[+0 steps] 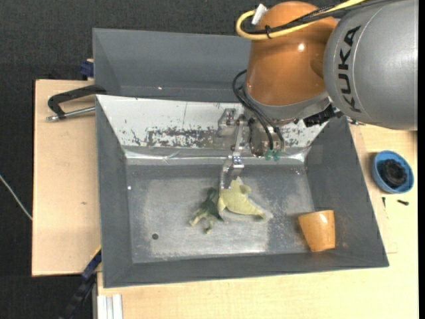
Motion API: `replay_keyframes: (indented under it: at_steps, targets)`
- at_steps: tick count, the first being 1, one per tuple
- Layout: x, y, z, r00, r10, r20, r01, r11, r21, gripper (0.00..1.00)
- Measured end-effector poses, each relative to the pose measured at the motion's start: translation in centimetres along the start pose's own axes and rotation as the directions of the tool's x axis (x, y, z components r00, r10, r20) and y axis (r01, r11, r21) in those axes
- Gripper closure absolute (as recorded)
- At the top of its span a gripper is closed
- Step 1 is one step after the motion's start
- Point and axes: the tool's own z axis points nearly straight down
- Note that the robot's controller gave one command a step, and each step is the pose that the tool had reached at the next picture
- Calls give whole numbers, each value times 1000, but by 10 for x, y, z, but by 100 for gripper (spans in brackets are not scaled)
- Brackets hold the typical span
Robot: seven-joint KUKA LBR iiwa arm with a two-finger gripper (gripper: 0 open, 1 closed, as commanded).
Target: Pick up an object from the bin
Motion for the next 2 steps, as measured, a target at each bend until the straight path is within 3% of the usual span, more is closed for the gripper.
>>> replay_keyframes:
  at_steps: [1, 2]
  targets:
    - [-9, -19, 78, 983, -184, -7, 184, 983, 1, 0]
    - [41, -35, 168, 1000, -9, -8, 9, 1000, 1, 0]
